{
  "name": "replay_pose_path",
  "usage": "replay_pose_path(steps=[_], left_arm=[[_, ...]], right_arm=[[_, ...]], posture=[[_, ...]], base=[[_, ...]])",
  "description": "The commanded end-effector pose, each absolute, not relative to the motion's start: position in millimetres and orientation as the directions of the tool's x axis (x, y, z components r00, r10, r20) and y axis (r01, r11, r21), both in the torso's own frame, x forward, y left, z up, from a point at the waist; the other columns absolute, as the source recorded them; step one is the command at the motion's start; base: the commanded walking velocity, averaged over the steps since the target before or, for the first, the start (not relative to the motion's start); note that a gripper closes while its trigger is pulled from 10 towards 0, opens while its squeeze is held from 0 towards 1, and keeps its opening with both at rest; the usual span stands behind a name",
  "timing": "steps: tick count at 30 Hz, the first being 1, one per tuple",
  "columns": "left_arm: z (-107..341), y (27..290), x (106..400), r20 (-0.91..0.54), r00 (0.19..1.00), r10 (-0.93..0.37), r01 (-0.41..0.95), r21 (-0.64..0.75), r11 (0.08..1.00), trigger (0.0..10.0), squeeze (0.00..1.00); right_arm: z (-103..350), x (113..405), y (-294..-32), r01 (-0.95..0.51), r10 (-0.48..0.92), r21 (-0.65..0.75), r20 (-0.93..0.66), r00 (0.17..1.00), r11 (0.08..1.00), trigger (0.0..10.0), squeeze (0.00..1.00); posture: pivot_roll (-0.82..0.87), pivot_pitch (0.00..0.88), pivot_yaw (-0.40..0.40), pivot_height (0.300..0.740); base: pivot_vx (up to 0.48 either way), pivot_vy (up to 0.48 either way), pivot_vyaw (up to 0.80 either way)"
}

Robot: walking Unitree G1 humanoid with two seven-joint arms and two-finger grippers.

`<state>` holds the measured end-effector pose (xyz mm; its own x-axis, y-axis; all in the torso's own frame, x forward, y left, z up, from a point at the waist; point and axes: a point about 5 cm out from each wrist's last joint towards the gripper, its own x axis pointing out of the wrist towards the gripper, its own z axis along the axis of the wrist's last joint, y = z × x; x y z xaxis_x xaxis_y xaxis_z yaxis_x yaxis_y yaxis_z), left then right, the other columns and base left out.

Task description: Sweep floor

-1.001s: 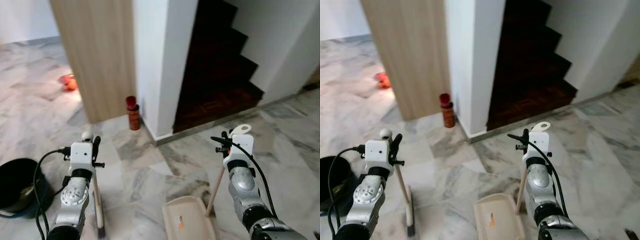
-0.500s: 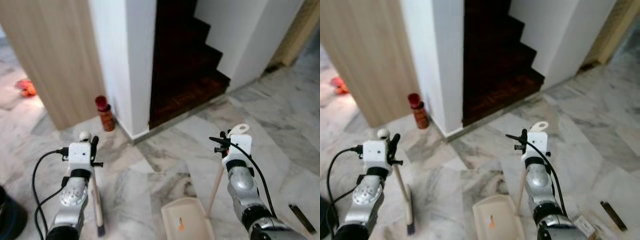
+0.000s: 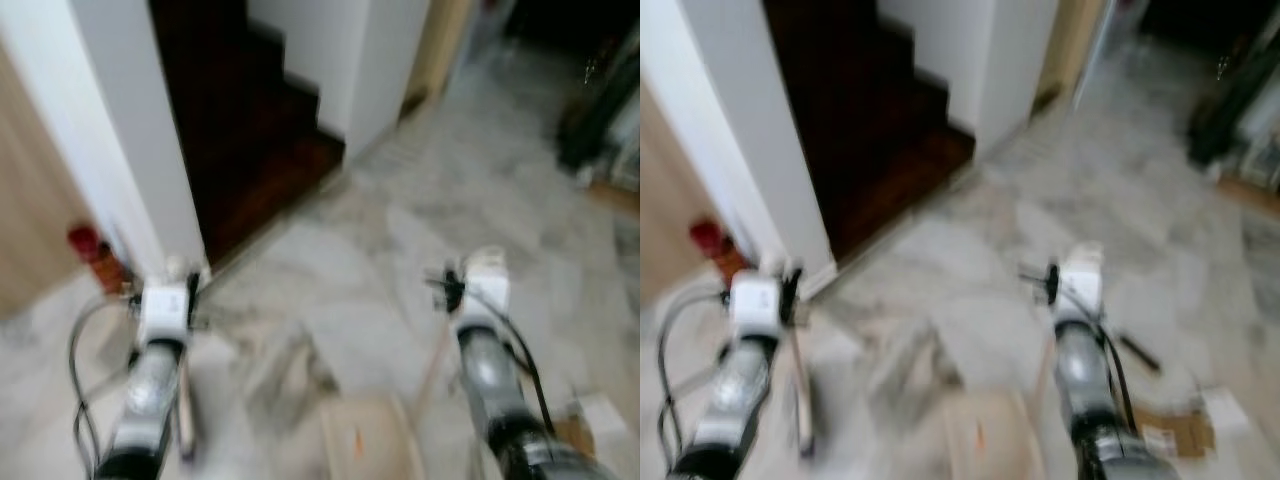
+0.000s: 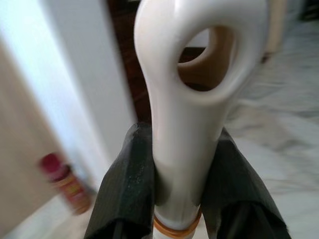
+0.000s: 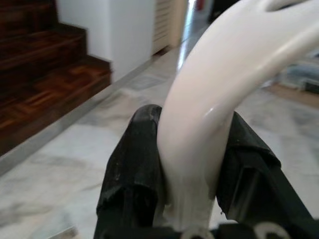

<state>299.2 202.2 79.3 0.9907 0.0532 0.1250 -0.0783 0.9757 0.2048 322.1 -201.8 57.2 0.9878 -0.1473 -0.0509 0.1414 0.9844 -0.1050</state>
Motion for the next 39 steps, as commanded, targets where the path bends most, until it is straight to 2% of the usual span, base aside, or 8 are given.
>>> replay_pose_path(steps=[1,39], left_arm=[[85.3,203.1,300.1,0.160,0.986,0.050,-0.083,0.204,0.975,10.0,0.00],[84.8,198.4,300.3,0.162,0.986,0.038,-0.070,0.196,0.978,10.0,0.00]], right_arm=[[65.6,327.8,-199.9,0.133,-0.136,-0.110,-0.020,0.990,0.985,10.0,0.00],[64.0,327.6,-196.5,0.125,-0.129,-0.115,-0.028,0.991,0.986,10.0,0.00]], posture=[[0.03,0.000,-0.051,0.740],[0.03,0.000,-0.057,0.740]], base=[[0.000,0.000,-0.80],[0.000,0.000,-0.80]])
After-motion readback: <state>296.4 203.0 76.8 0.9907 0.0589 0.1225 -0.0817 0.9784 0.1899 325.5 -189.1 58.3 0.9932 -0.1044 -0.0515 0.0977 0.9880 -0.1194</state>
